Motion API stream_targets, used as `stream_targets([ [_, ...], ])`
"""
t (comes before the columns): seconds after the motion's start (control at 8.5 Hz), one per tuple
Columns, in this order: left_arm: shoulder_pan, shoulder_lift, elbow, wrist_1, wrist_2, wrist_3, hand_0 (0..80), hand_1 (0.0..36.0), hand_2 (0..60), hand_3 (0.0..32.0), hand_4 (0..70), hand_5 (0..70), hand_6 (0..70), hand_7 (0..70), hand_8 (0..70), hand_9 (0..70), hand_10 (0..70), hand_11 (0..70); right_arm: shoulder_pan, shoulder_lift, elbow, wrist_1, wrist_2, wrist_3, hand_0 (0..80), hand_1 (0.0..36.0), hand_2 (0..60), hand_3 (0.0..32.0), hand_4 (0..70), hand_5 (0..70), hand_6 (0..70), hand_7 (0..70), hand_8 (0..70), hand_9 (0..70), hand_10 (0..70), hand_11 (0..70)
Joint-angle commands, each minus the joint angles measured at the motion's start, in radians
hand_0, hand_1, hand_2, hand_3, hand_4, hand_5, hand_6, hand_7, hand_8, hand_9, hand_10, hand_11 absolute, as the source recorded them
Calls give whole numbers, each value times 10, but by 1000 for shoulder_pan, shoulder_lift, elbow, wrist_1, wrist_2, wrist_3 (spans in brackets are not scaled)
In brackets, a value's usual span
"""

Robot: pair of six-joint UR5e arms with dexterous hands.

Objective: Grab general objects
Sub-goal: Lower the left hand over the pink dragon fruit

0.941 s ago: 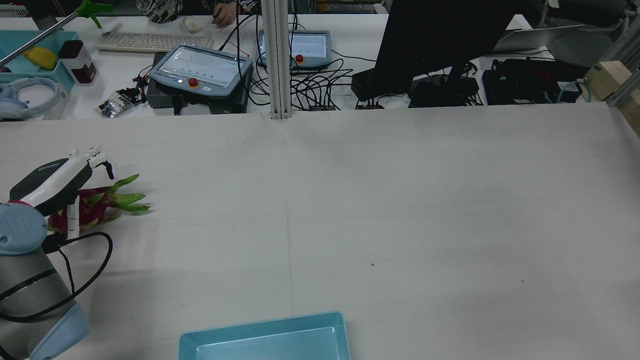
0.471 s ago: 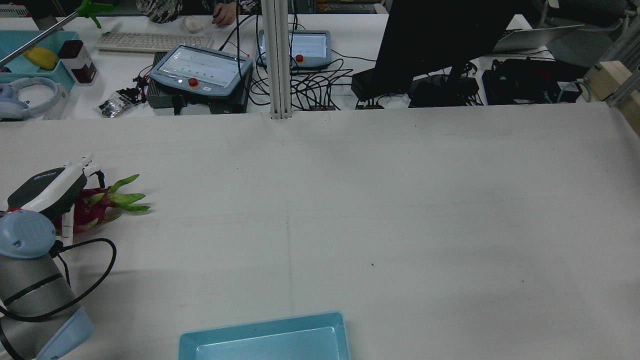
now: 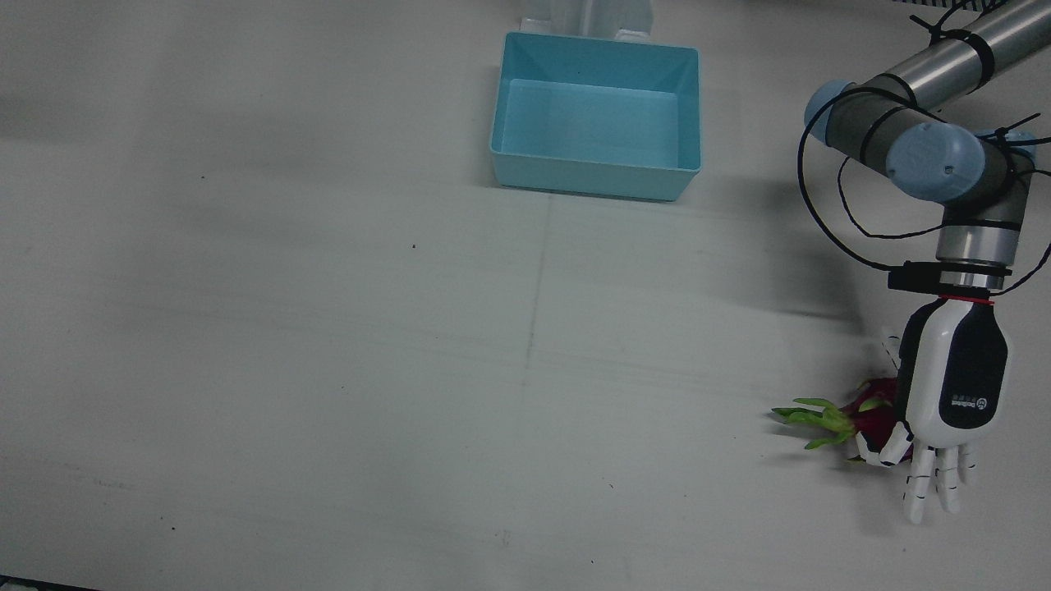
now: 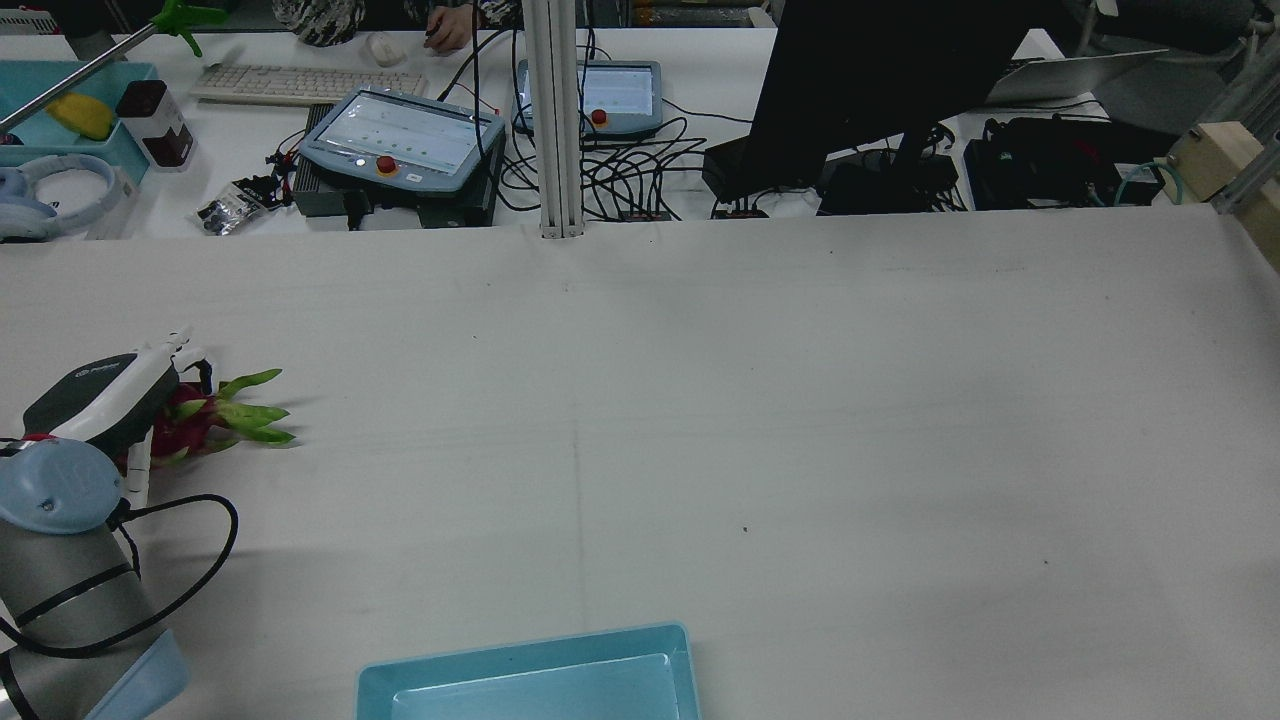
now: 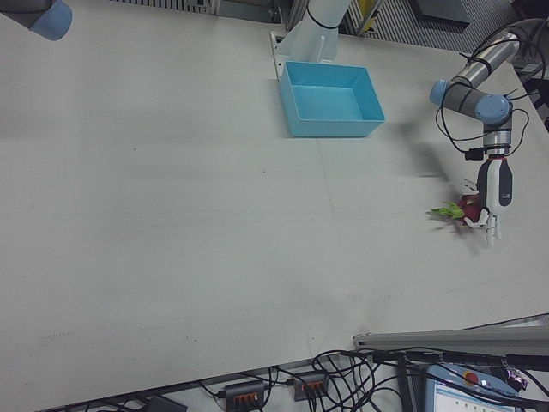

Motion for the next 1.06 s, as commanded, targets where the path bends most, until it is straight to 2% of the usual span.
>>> stream_targets([
  [0.0, 1, 1, 4, -1, -8, 2, 800, 360, 32, 320, 0, 664, 0, 56, 86, 0, 0, 0, 0, 0, 0, 0, 0, 0, 0, 0, 0, 0, 0, 0, 0, 0, 0, 0, 0, 0],
  [0.12, 4, 7, 11, -10, -38, 2, 800, 360, 30, 320, 0, 684, 0, 80, 103, 2, 0, 0, 0, 0, 0, 0, 0, 0, 0, 0, 0, 0, 0, 0, 0, 0, 0, 0, 0, 0],
  [0.24, 16, 22, 11, -27, -43, 2, 800, 358, 54, 314, 0, 700, 0, 153, 122, 16, 1, 26, 0, 1, 0, 0, 0, 0, 0, 0, 0, 0, 0, 0, 0, 0, 0, 0, 0, 0],
  [0.35, 42, 28, 12, -27, -45, 2, 800, 347, 68, 268, 0, 700, 10, 234, 139, 40, 32, 80, 0, 0, 0, 0, 0, 0, 0, 0, 0, 0, 0, 0, 0, 0, 0, 0, 0, 0],
  [0.47, 45, 34, 12, -28, -73, -1, 800, 341, 70, 250, 0, 700, 32, 276, 153, 67, 54, 112, 0, 0, 0, 0, 0, 0, 0, 0, 0, 0, 0, 0, 0, 0, 0, 0, 0, 0],
  [0.59, 45, 34, 8, -25, -86, -3, 800, 329, 125, 224, 0, 700, 112, 397, 222, 171, 135, 228, 0, 0, 0, 0, 0, 0, 0, 0, 0, 0, 0, 0, 0, 0, 0, 0, 0, 0],
  [0.71, 44, 33, 1, -18, -86, -3, 800, 326, 136, 202, 0, 700, 152, 464, 260, 226, 184, 299, 0, 1, 0, 0, 0, 0, 0, 0, 0, 0, 0, 0, 0, 0, 0, 0, 0, 0],
  [0.82, 45, 31, 1, -10, -86, -3, 800, 317, 142, 176, 25, 700, 207, 560, 317, 309, 231, 365, 0, 0, 2, 0, 0, 0, 0, 0, 0, 0, 0, 0, 0, 0, 0, 0, 0, 0],
  [0.94, 45, 31, 1, -3, -87, -3, 800, 337, 179, 118, 55, 700, 277, 683, 389, 412, 299, 457, 0, 0, 2, 0, 0, 0, 0, 0, 0, 0, 0, 0, 0, 0, 0, 0, 0, 0],
])
